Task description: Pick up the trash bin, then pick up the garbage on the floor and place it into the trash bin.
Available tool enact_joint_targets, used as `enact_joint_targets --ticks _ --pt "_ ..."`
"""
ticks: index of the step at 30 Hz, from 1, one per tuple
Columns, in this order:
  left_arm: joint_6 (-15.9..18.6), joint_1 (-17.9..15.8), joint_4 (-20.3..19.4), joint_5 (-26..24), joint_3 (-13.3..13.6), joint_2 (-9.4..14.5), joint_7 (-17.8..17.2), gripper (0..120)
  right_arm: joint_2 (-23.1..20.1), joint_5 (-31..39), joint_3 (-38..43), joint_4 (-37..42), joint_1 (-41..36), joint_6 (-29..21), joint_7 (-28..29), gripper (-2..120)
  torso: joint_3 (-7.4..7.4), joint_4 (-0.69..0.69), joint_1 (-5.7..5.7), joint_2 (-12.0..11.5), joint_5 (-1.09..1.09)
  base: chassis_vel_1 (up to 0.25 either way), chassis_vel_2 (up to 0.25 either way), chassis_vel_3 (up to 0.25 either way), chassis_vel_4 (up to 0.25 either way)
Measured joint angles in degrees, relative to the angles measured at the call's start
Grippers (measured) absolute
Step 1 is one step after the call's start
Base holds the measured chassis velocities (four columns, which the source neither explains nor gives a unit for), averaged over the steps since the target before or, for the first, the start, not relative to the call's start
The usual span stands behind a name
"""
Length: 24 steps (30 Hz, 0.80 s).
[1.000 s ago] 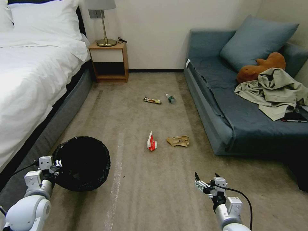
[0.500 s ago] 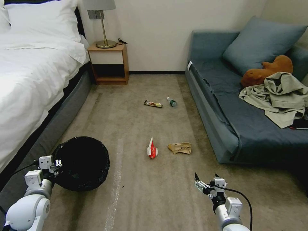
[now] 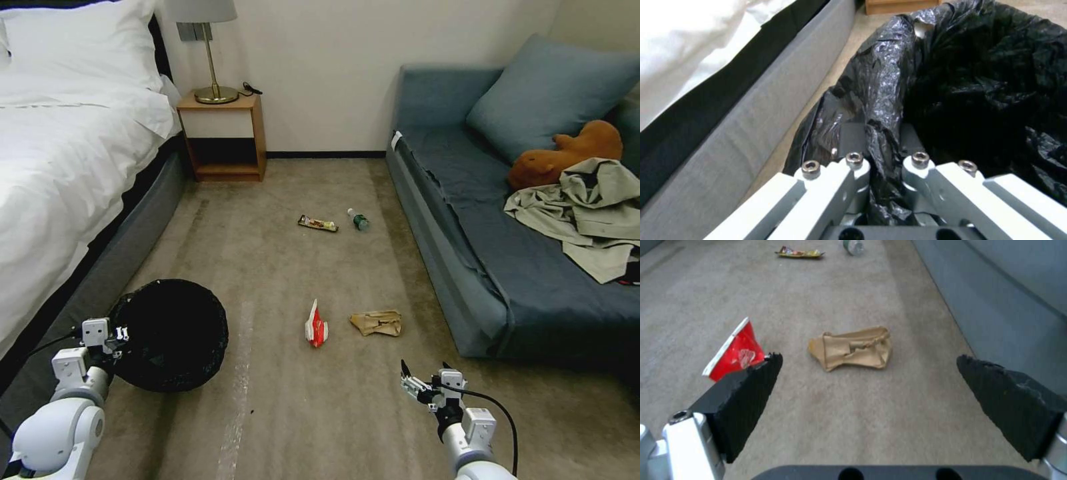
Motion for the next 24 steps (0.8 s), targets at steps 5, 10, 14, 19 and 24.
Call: enact_joint_targets --ticks 5,10,14,19,24 --pt "0.1 -0.3 0.0 0.0 0.1 0.0 0.0 3 0.1 -0.4 -0.1 -0.6 0.4 0.0 -0.1 100 0.00 0.00 0.00 0.0 0.00 -0.113 0.109 0.113 -0.110" --pt "0.1 -0.6 0.4 0.1 0.3 0.0 0.0 3 0.2 -0.5 -0.1 -1.0 0.7 0.0 -0.2 100 0.00 0.00 0.00 0.0 0.00 -0.120 0.103 0.105 -0.097" --pt "0.0 -0.9 1.0 0.2 0.6 -0.2 0.1 3 0.1 -0.5 -0.1 -1.5 0.7 0.0 -0.3 100 0.00 0.00 0.00 0.0 0.00 -0.095 0.109 0.102 -0.104" --pt "-0.5 -1.1 1.1 0.2 0.8 -0.5 0.0 3 0.2 -0.5 -0.2 -1.8 0.7 0.0 -0.4 100 0.00 0.00 0.00 0.0 0.00 -0.111 0.114 0.102 -0.115" --pt "-0.8 -1.1 1.2 0.1 0.8 -0.5 0.0 3 0.1 -0.4 -0.3 -2.1 0.7 0.0 -0.4 100 0.00 0.00 0.00 0.0 0.00 -0.118 0.103 0.102 -0.111"
